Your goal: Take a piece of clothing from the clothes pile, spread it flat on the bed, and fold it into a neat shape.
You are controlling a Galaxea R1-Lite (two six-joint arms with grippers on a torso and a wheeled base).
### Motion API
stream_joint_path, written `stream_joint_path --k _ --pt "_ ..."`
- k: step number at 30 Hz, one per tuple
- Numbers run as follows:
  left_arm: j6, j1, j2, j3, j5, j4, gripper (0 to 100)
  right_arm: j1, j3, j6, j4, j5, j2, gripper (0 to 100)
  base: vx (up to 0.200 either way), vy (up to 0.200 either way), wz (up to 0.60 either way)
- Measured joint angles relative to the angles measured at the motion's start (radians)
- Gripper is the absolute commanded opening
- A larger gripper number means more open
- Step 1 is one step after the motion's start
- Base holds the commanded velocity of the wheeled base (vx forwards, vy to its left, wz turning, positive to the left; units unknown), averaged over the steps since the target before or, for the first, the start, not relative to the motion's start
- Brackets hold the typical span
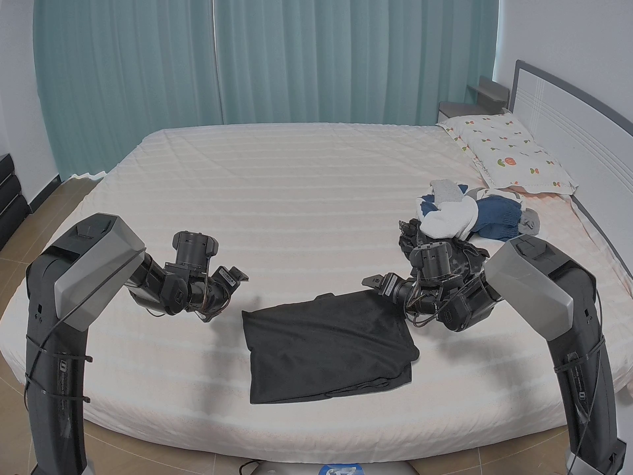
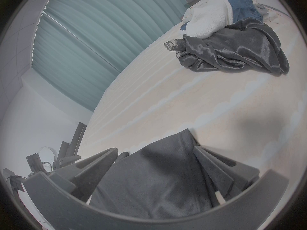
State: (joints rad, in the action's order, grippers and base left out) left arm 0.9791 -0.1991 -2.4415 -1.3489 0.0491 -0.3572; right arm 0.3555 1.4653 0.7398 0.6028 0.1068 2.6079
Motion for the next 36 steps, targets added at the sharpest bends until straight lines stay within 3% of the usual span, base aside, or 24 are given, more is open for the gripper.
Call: stream_joint_path --k 11,12,36 --pt "-0.004 0.000 0.000 -0.005 -0.001 0.000 100 -0.032 0.023 0.000 0.011 -0.004 0.030 100 0.000 0.000 0.00" --pt "-0.004 0.000 0.000 -0.006 -0.001 0.000 100 -0.033 0.023 0.000 0.011 -0.004 0.032 0 0.000 0.000 0.00" --pt "-0.007 -0.005 -0.007 -0.007 -0.004 0.001 100 -0.063 0.076 0.014 0.058 -0.030 0.079 0 0.000 0.000 0.00"
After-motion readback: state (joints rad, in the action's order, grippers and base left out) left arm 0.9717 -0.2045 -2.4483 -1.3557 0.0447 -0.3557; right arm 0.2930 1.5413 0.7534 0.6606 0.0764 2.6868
